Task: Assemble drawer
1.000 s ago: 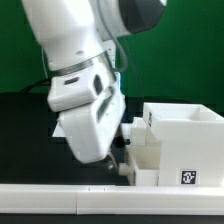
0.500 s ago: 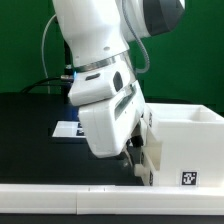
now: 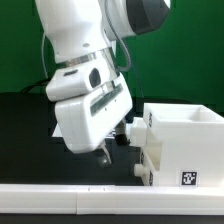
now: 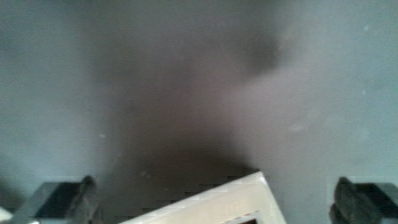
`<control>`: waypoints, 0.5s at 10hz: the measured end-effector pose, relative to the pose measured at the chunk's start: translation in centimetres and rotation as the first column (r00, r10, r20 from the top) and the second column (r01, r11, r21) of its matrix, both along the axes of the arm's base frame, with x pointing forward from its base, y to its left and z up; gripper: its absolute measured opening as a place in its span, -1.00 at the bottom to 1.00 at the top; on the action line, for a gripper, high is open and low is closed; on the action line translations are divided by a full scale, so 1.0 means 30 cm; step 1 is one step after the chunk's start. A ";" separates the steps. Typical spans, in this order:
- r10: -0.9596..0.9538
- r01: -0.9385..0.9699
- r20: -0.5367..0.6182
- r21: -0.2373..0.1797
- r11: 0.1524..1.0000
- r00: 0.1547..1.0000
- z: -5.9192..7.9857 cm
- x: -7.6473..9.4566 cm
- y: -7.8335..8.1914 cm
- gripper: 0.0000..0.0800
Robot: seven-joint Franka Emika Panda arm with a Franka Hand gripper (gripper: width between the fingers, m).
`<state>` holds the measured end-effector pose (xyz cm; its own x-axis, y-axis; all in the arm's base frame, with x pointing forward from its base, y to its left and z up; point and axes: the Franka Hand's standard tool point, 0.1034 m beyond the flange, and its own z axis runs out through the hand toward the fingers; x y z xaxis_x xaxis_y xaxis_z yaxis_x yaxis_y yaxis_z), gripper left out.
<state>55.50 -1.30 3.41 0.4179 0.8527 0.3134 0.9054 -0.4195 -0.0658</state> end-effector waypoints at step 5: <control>-0.022 0.022 -0.001 -0.004 1.000 1.000 -0.006 -0.008 -0.008 0.62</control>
Offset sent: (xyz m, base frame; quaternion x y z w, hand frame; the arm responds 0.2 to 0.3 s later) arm 0.0000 0.0000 0.0000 0.0000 0.0000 0.0000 1.0000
